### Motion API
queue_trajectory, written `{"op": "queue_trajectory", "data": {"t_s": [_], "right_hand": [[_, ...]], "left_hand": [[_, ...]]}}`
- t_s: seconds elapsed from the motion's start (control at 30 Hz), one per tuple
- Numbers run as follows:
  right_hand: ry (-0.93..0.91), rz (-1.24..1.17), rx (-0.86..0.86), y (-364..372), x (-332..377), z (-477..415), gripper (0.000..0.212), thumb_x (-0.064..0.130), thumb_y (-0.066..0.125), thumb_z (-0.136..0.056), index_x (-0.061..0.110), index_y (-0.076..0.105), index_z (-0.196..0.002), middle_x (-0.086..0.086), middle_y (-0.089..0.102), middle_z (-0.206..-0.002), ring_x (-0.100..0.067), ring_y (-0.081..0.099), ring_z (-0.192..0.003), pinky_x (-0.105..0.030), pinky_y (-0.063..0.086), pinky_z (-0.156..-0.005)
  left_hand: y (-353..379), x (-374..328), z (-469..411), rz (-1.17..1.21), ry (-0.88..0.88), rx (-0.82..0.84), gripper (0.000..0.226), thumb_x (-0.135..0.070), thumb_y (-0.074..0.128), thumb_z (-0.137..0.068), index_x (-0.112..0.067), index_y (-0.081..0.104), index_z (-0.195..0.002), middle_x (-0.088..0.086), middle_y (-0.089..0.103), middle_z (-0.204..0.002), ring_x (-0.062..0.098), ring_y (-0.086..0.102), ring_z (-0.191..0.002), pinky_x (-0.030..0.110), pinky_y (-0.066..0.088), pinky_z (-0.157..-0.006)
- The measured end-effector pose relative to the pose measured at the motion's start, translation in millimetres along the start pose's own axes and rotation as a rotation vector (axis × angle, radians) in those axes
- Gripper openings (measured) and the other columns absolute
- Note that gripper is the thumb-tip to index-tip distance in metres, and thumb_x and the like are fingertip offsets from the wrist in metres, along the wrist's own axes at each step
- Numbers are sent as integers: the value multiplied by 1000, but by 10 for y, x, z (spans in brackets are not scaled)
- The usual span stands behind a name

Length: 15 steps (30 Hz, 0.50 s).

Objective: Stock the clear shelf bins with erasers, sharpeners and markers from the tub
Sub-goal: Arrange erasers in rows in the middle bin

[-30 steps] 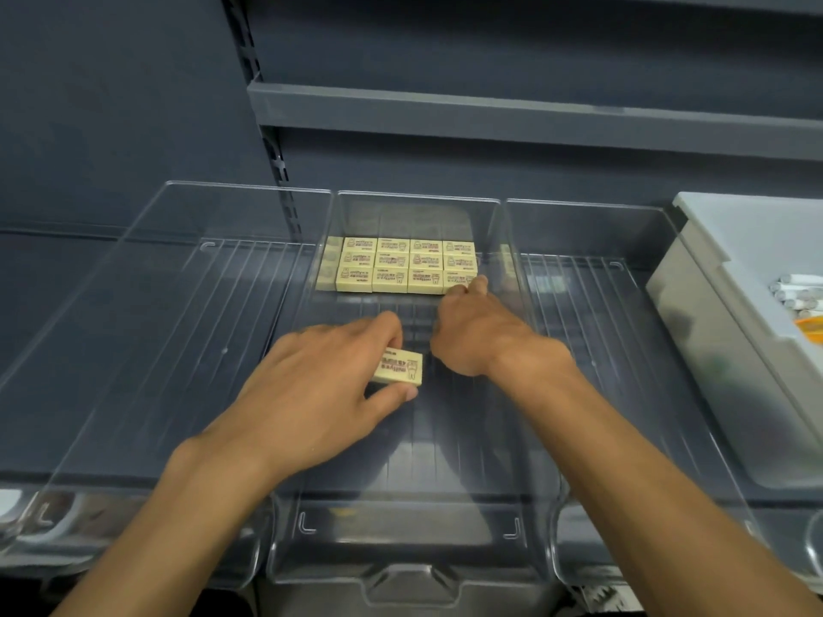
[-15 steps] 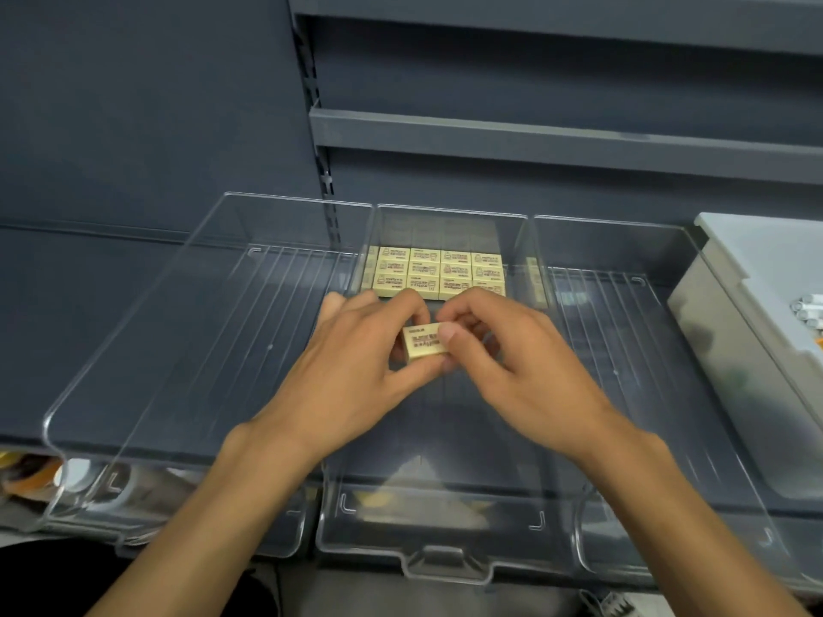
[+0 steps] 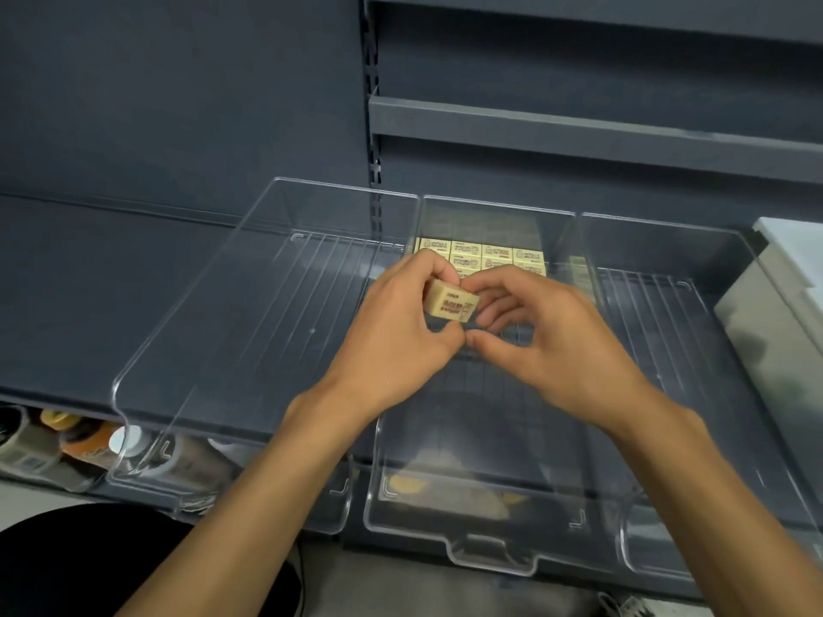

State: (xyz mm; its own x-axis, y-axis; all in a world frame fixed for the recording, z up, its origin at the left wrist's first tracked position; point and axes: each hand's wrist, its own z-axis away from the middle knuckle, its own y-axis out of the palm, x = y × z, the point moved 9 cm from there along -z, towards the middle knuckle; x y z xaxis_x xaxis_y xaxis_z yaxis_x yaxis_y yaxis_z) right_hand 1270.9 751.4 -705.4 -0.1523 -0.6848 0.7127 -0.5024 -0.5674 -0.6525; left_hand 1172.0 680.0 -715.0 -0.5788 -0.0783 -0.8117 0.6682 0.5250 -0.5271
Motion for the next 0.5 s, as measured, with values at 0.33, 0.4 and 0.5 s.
{"op": "queue_trajectory", "data": {"t_s": [0.33,0.4,0.5], "right_hand": [[-92,156,47,142,-4,-179,25,11,72,-81,18,62,-103,8,65,-88,-10,63,-82,-34,55,-77],[-91,96,55,217,-1,-183,28,9,71,-80,18,61,-105,6,66,-91,-11,64,-85,-34,55,-78],[-62,24,20,214,-50,-163,27,6,71,-81,17,60,-104,8,66,-89,-10,64,-85,-31,54,-77]], "left_hand": [[44,27,-65,104,-36,-4,43,7,57,-74,-27,55,-100,-1,52,-85,17,52,-77,30,47,-65],[28,42,-79,120,-44,-31,43,8,55,-72,-28,55,-97,-3,47,-82,15,48,-73,23,44,-62],[28,44,-82,156,-56,-41,38,2,55,-72,-27,55,-95,1,50,-83,17,49,-72,29,47,-62]]}}
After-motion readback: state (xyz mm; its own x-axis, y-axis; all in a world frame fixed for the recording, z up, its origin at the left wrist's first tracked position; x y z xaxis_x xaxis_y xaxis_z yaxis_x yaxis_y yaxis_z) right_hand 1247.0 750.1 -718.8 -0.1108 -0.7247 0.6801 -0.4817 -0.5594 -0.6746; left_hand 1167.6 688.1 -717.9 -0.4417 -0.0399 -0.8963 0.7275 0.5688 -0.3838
